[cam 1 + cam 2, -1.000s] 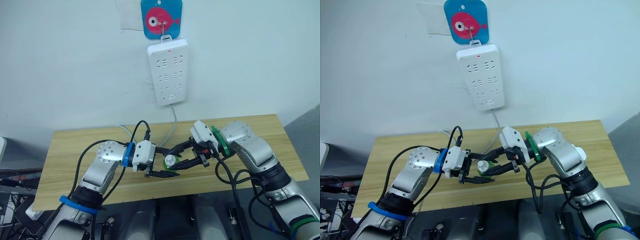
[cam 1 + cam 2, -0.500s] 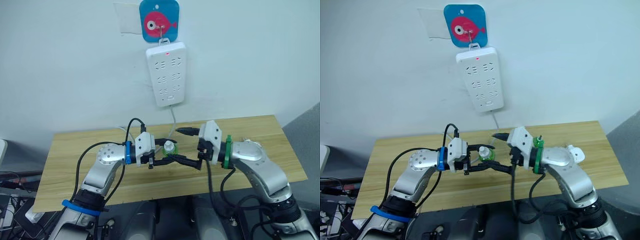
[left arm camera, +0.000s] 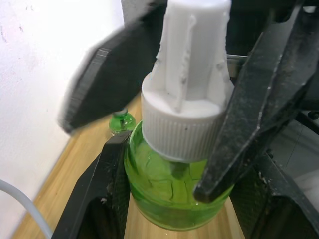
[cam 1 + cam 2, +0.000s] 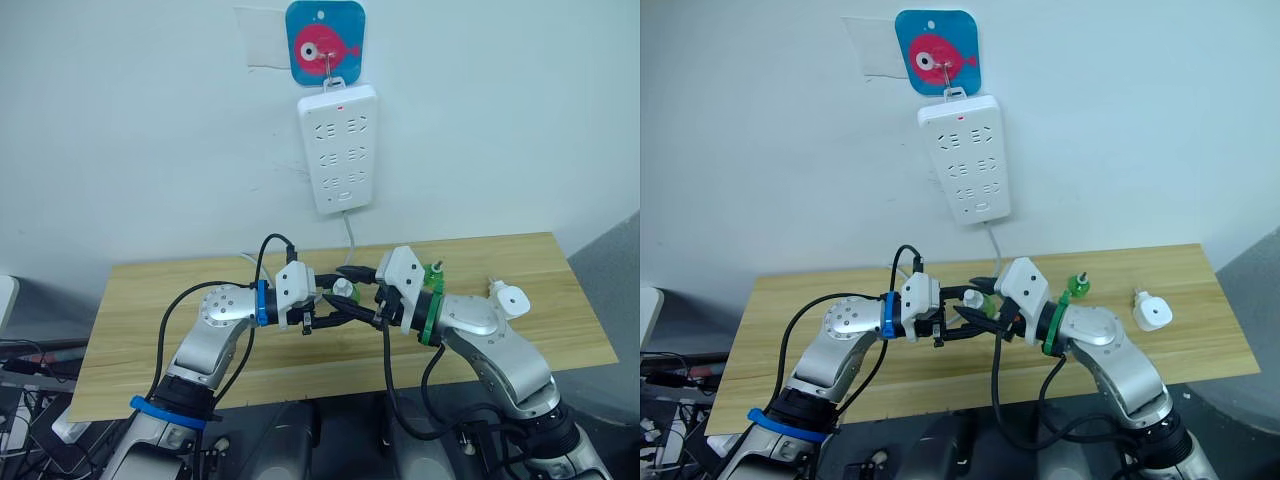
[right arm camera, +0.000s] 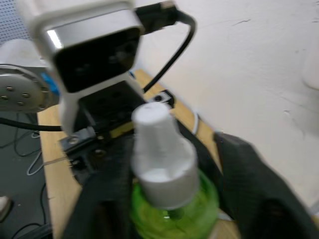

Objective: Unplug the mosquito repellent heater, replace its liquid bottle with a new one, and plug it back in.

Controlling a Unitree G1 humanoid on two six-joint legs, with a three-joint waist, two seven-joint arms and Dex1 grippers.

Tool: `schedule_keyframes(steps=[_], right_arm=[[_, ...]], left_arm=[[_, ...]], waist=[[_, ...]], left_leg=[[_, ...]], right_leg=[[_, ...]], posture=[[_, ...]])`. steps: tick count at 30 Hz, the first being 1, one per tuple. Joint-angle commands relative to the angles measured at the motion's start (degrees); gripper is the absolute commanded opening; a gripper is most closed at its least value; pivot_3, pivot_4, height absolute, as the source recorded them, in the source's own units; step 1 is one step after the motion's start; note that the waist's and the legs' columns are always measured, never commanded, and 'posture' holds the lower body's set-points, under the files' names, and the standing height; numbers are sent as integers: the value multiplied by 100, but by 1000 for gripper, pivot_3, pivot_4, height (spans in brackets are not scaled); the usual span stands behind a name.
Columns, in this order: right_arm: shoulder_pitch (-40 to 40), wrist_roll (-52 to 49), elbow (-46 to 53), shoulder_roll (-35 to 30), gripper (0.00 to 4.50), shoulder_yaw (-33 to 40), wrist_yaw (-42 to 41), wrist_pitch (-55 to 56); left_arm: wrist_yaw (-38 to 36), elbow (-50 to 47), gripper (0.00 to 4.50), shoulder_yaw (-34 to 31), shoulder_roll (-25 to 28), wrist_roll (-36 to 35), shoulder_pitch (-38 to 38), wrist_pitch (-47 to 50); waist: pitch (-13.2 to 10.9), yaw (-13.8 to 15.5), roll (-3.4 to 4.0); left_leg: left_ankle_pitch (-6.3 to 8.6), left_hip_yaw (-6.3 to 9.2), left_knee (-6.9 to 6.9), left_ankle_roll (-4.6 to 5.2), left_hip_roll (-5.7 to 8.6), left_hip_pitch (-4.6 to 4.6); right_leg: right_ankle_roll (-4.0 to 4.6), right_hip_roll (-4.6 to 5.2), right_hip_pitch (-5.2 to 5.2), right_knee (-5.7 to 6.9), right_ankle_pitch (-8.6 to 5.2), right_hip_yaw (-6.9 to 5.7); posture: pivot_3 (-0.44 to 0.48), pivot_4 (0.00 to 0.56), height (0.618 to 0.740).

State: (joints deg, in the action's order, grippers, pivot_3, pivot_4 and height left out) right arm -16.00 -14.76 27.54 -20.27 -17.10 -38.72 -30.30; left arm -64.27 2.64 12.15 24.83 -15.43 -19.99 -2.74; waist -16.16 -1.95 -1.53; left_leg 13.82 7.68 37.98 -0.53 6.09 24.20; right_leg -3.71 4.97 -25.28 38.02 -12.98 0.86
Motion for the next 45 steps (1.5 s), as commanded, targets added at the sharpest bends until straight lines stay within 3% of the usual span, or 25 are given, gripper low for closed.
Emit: schedule_keyframes(steps=[1,7,12,16,22,24,30,32,35,39,45], right_arm=[[155,-44,289,-102,1153,204,121,6],[63,-379,293,-267,1138,299,-272,79],[-764,-1085,-362,-649,1138,-96,-2449,736],[-1579,-1044,-1498,-602,1138,-547,-4065,1407],[-2391,-890,-2840,-246,1138,-608,-4892,1861],[-2460,-921,-2952,-257,1876,-561,-5006,1817],[-1984,-884,-2525,-834,3946,-154,-4716,1793],[-1453,-903,-1922,-1142,4478,158,-4233,1534],[-798,-905,-1045,-1262,4478,429,-3411,1163],[-370,-667,-264,-860,4478,330,-2169,737],[-552,114,-407,70,4478,-171,-806,671]], left_arm=[[-49,-232,2255,5,2,-72,74,-74],[-130,-323,2255,57,53,-127,140,-83],[-703,-571,2255,245,251,-309,294,-95],[-1167,-1027,2255,419,527,-465,527,-65],[-1181,-1358,2255,437,661,-560,652,75],[-1139,-1402,2255,421,662,-547,674,117],[-850,-1299,2255,272,635,-423,690,95],[-621,-1235,2255,175,585,-381,680,123],[-256,-1104,2255,54,493,-347,657,245],[78,-1033,2255,-14,402,-268,688,329],[227,-1118,2255,79,361,-195,704,350]], waist=[[1,2,0],[4,3,0],[5,-15,0],[6,-49,1],[6,13,0],[6,38,0],[6,110,0],[7,162,0],[6,194,0],[9,164,0],[14,187,-1]], left_leg=[[0,0,0,0,0,0],[0,0,2,0,0,-1],[1,-4,-1,2,-1,-2],[1,-9,-1,3,-6,-9],[1,-4,-1,2,-9,-13],[1,-3,-1,2,-7,-12],[0,-1,3,2,3,-12],[1,1,2,2,0,-12],[1,1,-2,1,-2,-10],[1,-4,-2,2,-4,-17],[0,-2,-2,0,0,-19]], right_leg=[[0,0,0,0,0,0],[0,0,1,2,0,0],[0,0,4,-1,0,-1],[0,-4,9,-5,0,0],[1,-5,11,-3,-1,-2],[1,-4,11,-4,-1,-2],[1,4,13,-3,0,-1],[1,3,12,-1,0,-2],[2,2,6,0,-1,0],[3,0,5,8,-1,12],[4,0,9,4,0,9]], posture=[[-69,235,740],[-81,234,740],[-74,234,740],[-26,229,740],[21,236,740],[25,236,740],[47,235,740],[55,236,740],[55,250,740],[46,244,740],[48,243,740]])
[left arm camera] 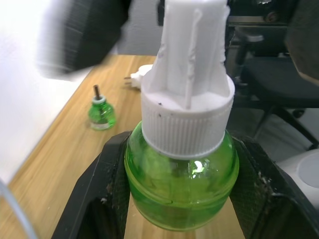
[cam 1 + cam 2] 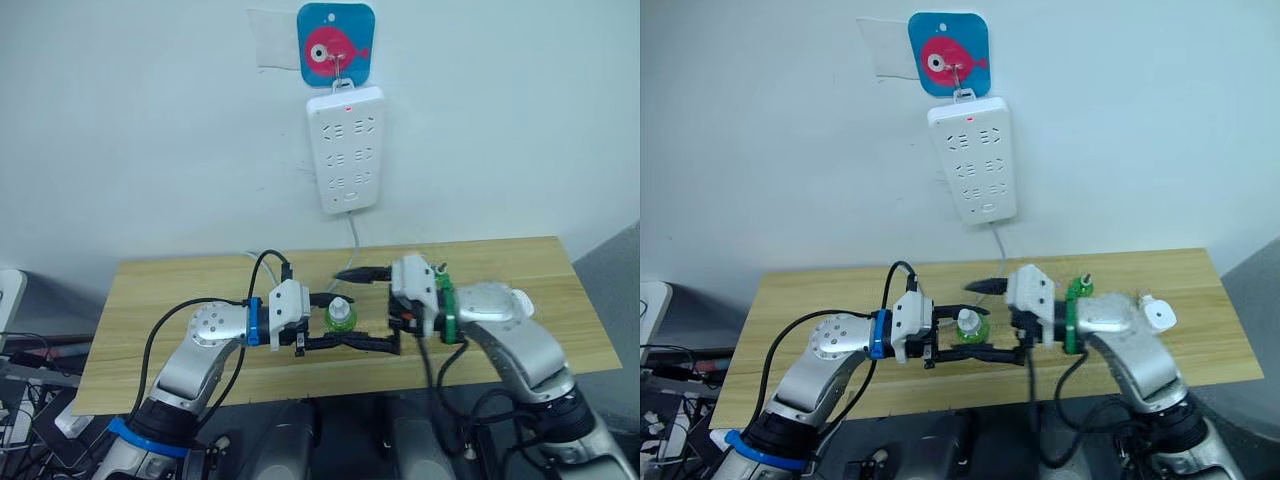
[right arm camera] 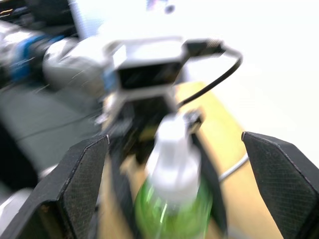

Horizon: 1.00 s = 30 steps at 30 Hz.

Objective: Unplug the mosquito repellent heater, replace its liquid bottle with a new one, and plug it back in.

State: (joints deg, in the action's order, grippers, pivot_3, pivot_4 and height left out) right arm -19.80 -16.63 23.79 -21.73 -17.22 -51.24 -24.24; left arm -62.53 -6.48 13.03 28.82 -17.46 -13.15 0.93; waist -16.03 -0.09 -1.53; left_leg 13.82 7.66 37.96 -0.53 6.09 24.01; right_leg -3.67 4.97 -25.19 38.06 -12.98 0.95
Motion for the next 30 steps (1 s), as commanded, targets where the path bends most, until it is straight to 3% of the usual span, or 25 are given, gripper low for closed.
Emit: schedule_keyframes(steps=[1,7,15,19,24,30], right_arm=[[-215,388,-111,280,4478,-222,523,106],[-232,360,-340,76,4478,98,501,274],[80,-193,45,-1003,4478,820,-16,189],[193,-356,107,-1186,4478,905,-156,163],[148,-545,309,-993,4478,601,-199,54],[-72,73,33,-222,4478,-247,318,229]], left_arm=[[62,-209,2255,-4,-35,10,23,-17],[67,-247,2255,-58,35,-4,44,15],[41,-202,2255,-229,188,-49,85,30],[1,-213,2255,-251,186,-50,91,44],[-57,-185,2255,-230,126,-77,24,33],[-94,-139,2255,-193,39,-31,-89,38]], waist=[[0,-1,0],[1,3,0],[1,3,0],[1,-17,0],[1,-14,0],[1,-20,0]], left_leg=[[0,0,0,0,2,0],[0,1,0,0,3,0],[1,1,-1,3,1,0],[1,0,-2,3,-3,0],[2,-2,-2,3,-4,0],[1,-2,-2,2,-4,-1]], right_leg=[[0,1,1,-2,0,0],[0,1,2,-3,0,-2],[0,1,4,-2,0,-3],[0,-1,4,-2,0,-3],[0,-1,5,-3,0,-2],[0,-1,4,-1,0,-3]], posture=[[47,244,740],[55,246,740],[41,248,740],[32,248,740],[33,252,740],[41,250,740]])
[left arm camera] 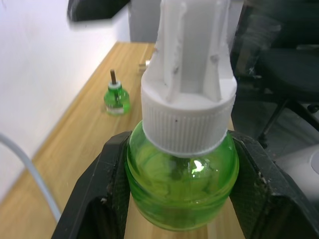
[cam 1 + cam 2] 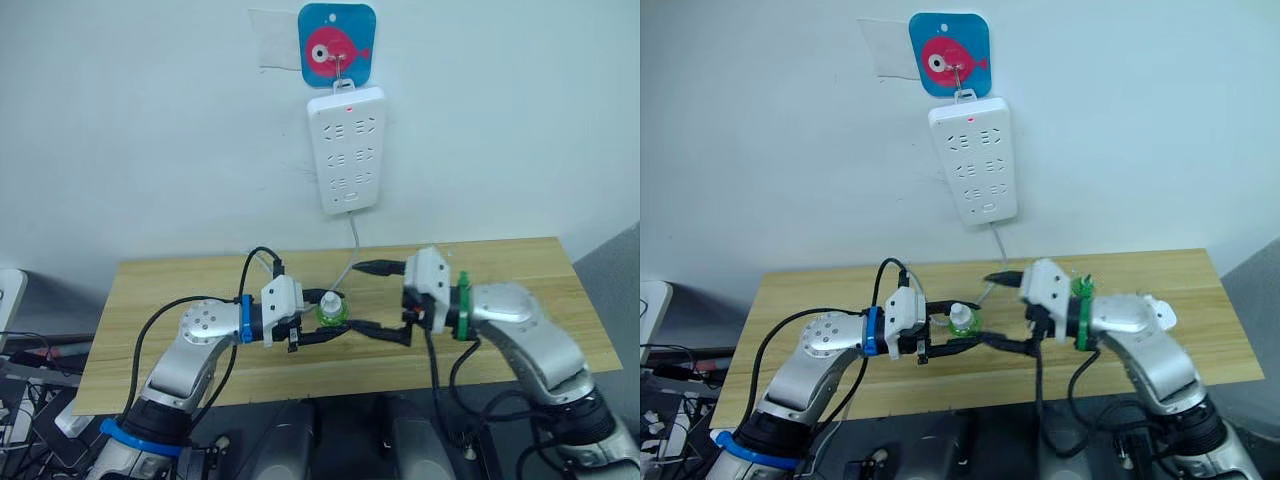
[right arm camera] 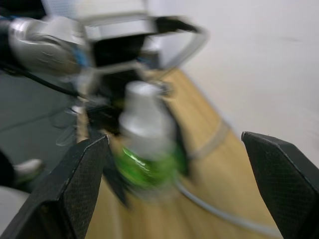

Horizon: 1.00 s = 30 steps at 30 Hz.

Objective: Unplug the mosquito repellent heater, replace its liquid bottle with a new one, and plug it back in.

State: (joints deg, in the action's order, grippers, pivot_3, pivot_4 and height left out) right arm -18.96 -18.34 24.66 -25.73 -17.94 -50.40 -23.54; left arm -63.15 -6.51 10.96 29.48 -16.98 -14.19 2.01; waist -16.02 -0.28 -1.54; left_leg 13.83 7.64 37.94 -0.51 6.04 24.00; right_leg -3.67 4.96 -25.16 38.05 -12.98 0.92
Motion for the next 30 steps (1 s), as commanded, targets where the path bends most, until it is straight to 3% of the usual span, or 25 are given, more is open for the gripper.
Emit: schedule_keyframes(steps=[1,6,15,19,25,30], right_arm=[[-211,350,-169,279,4478,-231,316,203],[-356,457,-449,502,4478,-71,613,153],[140,0,-111,-658,4478,677,-104,258],[298,-169,32,-844,4478,689,-414,339],[176,-1293,611,-360,4478,616,-243,-698],[-111,-1029,496,57,4315,367,96,-704]], left_arm=[[-35,-167,2255,29,-34,-78,27,-60],[-38,-285,2255,41,-18,-86,109,-25],[-60,-266,2255,-10,44,-75,194,-100],[-46,-238,2255,6,10,-68,172,-96],[-64,-238,2255,32,-20,-67,158,-79],[-105,-242,2255,73,-11,-49,128,-48]], waist=[[0,1,0],[0,17,0],[0,23,0],[1,1,-2],[1,1,-2],[3,16,-2]], left_leg=[[0,-1,1,0,1,-1],[-1,4,1,-2,3,0],[1,4,1,2,5,0],[1,1,-3,2,-2,-1],[3,1,0,4,-4,-1],[1,3,0,2,-3,-1]], right_leg=[[0,0,1,0,0,1],[0,0,0,-1,0,-2],[0,2,5,-4,0,-2],[0,-2,2,-2,0,-1],[1,-2,6,-4,0,-2],[1,-1,5,-4,0,-3]], posture=[[41,250,740],[46,252,740],[34,249,740],[34,249,740],[34,249,740],[42,243,740]])
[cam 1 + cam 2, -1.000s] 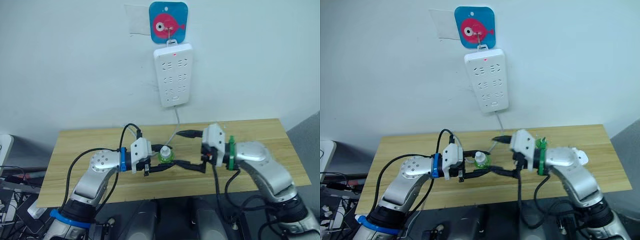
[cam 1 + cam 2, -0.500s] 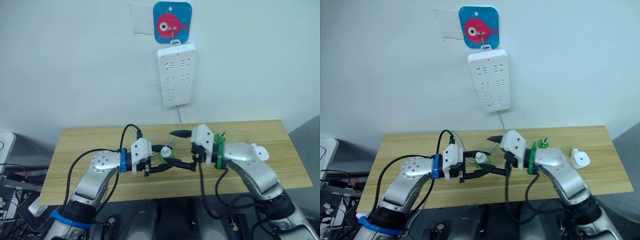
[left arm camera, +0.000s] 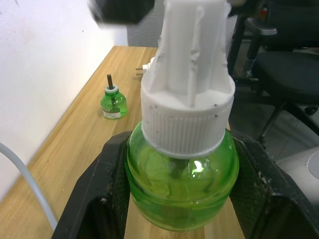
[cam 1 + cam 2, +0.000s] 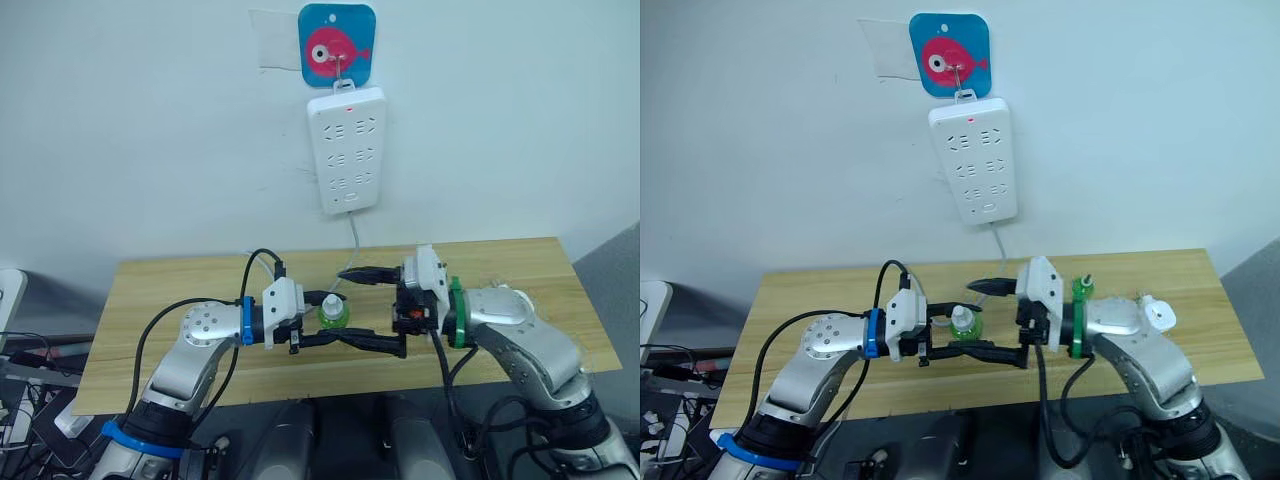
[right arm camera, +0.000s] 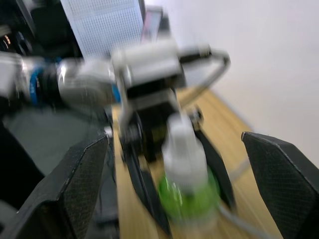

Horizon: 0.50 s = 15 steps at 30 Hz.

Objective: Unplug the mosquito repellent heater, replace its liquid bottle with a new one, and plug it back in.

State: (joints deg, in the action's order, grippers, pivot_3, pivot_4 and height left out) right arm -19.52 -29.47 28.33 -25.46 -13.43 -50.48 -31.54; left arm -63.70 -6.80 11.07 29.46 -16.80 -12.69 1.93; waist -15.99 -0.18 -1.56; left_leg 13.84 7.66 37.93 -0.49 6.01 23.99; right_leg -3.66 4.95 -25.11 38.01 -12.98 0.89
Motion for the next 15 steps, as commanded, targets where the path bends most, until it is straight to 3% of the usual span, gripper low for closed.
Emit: schedule_keyframes(steps=[1,3,12,15], right_arm=[[-54,208,75,5,4125,-156,82,189],[-46,389,16,-64,3596,-249,42,307],[-144,675,-174,-100,311,-315,-113,750],[-169,487,-119,-118,275,-233,-229,697]], left_arm=[[-42,-232,2255,68,-20,-71,-26,-16],[-31,-267,2255,72,-31,-73,-19,5],[-5,-356,2255,73,-17,-75,60,61],[6,-327,2255,75,-11,-62,74,36]], waist=[[0,8,0],[0,17,0],[1,9,0],[1,11,0]], left_leg=[[0,0,0,-1,1,0],[-1,0,0,-1,4,0],[-1,0,0,-1,4,-1],[-1,1,0,-2,4,-1]], right_leg=[[0,0,0,-1,0,0],[0,2,0,-2,0,-1],[0,2,-1,1,0,2],[0,2,0,1,0,0]], posture=[[45,243,740],[45,243,740],[55,238,740],[55,238,740]])
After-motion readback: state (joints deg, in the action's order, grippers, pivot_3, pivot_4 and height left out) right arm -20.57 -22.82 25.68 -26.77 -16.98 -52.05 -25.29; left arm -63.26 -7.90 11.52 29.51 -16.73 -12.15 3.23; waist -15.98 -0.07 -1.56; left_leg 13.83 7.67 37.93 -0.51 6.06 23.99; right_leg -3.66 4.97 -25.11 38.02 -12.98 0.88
